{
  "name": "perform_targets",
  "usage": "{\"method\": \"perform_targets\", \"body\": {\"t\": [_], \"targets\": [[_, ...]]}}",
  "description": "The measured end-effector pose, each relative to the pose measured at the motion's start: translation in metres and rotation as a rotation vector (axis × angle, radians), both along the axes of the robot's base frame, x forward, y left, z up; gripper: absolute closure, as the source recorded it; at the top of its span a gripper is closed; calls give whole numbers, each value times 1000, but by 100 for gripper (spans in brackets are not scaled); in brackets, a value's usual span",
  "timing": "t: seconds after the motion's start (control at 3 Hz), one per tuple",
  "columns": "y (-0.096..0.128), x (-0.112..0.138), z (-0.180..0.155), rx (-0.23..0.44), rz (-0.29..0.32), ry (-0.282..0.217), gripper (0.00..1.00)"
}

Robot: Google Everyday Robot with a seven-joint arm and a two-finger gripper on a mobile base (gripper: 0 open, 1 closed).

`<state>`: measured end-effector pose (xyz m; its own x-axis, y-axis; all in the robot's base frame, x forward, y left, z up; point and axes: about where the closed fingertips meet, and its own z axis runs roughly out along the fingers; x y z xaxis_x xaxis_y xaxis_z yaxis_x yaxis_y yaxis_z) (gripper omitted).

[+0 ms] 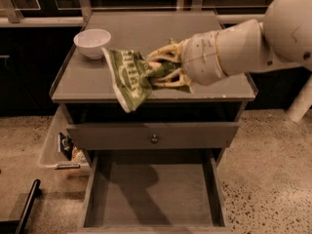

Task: Pick green jalapeno chip bag from middle drawer and place on counter

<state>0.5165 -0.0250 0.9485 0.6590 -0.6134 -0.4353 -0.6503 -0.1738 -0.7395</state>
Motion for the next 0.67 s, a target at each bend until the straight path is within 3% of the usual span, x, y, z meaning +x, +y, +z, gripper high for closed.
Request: {"method": "perform_targets", "body": {"t": [0.33, 0.67], "targets": [[16, 41, 9, 55, 22, 31, 100], [22, 81, -7, 122, -3, 104, 100]]}}
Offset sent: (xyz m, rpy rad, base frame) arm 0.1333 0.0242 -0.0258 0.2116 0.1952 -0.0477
